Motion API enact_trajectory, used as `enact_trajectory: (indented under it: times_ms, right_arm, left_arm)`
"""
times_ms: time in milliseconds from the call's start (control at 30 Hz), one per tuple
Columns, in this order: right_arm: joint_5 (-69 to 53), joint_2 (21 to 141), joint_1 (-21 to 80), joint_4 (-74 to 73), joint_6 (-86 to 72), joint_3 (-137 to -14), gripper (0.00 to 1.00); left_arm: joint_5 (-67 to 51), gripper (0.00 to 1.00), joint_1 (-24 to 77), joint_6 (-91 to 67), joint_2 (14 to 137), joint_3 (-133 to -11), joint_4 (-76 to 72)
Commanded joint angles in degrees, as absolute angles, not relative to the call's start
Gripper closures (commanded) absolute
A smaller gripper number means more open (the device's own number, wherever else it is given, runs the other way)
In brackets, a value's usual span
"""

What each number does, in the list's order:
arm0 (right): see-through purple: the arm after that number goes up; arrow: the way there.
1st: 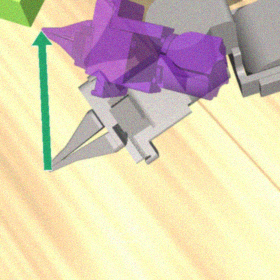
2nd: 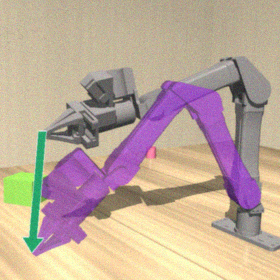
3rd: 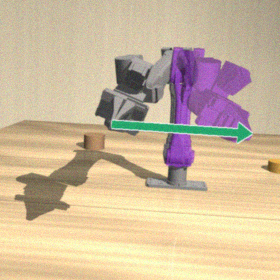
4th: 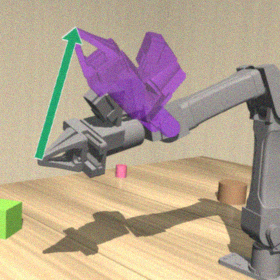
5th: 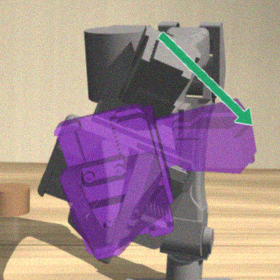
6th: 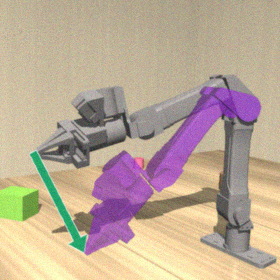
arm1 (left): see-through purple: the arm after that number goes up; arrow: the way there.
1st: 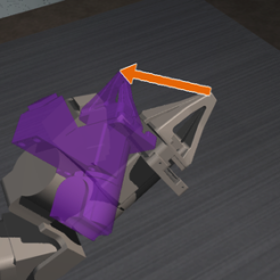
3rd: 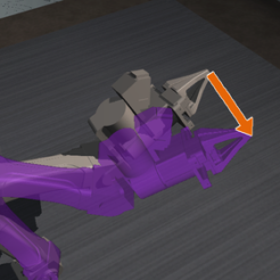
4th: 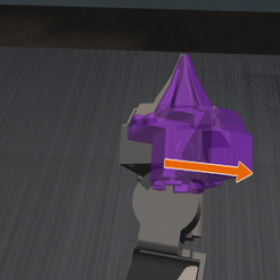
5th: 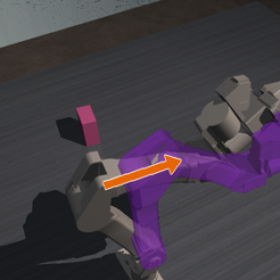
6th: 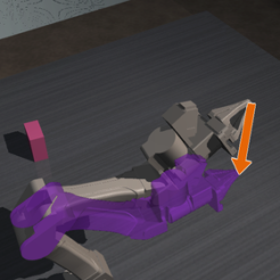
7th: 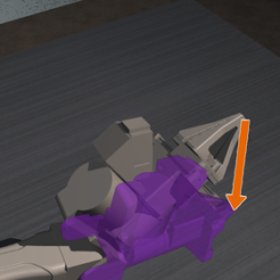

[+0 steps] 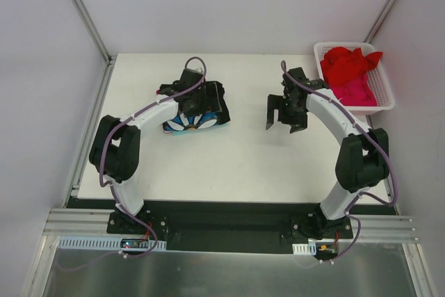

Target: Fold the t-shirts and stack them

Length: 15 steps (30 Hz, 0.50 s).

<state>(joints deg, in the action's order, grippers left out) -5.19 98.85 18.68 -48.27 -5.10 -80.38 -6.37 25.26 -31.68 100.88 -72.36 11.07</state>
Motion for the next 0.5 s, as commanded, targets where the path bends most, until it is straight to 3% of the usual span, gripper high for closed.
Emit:
enact_trajectory:
  times_ms: [0,467]
  right_arm:
    - [-2.2,91.24,18.63,-50.62,-5.62,-79.63,0.04]
    - [-6.68,86.66,18.81,-52.38,-4.92,-79.28,0.04]
  left_arm:
    - [2.19,0.01,25.22,-26.9,103.09,-78.21,18.45]
    - [0.09,0.01,19.6,-27.51,113.64,-82.09,24.87]
